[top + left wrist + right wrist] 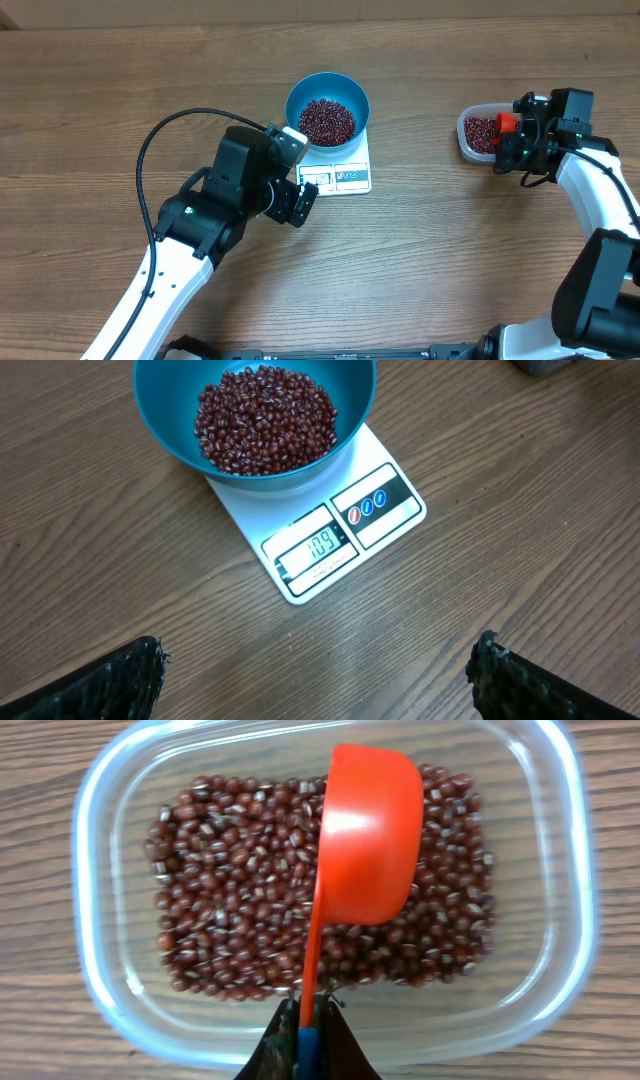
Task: Scoop item into bowl and weigh 150g on scale
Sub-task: 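Drag the red scoop through the beans with the right gripper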
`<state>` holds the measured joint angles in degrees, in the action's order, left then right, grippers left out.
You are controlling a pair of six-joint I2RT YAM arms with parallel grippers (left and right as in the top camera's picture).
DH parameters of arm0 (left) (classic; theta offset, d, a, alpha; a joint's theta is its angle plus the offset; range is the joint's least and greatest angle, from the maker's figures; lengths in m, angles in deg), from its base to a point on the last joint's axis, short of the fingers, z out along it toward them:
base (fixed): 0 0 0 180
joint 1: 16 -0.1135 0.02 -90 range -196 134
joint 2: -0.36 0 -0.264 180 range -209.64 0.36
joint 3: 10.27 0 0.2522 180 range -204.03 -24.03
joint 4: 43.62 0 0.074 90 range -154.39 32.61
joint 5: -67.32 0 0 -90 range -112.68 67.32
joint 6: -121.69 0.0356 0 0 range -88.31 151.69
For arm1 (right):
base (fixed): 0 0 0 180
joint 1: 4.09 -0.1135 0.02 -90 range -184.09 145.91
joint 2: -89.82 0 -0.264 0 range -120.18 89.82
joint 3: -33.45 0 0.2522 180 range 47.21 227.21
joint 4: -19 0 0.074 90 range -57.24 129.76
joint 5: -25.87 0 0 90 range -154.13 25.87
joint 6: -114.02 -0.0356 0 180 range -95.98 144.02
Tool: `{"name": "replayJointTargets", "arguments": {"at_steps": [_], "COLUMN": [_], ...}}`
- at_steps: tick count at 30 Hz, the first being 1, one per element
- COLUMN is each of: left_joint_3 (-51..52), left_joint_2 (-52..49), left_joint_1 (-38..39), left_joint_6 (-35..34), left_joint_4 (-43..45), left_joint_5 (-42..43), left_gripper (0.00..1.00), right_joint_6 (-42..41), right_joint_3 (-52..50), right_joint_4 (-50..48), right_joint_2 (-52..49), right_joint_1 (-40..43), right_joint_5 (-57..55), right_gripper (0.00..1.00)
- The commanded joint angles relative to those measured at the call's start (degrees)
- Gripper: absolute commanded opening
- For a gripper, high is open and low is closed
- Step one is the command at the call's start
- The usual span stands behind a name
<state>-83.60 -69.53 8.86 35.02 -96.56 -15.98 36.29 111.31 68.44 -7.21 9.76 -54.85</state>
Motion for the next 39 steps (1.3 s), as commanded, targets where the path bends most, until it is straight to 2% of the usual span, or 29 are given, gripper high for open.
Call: {"name": "replayJointTargets", "arguments": {"at_steps": [1, 39], "left_joint_3": [0.0, 0.0], "left_joint_2": [-0.31, -0.31], "left_joint_1": [-0.09, -0.09], "left_joint_6": [-0.57, -0.57], "left_joint_4": [0.2, 0.2], "left_joint_5": [0.39, 0.39], "left_gripper": [1.0, 1.0], "right_joint_6": [0.9, 1.42], "right_joint_3": [-0.39, -0.39], "right_joint_4": [2.67, 3.32], "right_joint_2": [-1.79, -1.79], "right_joint_1": [-0.22, 1.33], "right_joint_5": [5.55, 17.35], "right_gripper": [0.04, 0.04]}}
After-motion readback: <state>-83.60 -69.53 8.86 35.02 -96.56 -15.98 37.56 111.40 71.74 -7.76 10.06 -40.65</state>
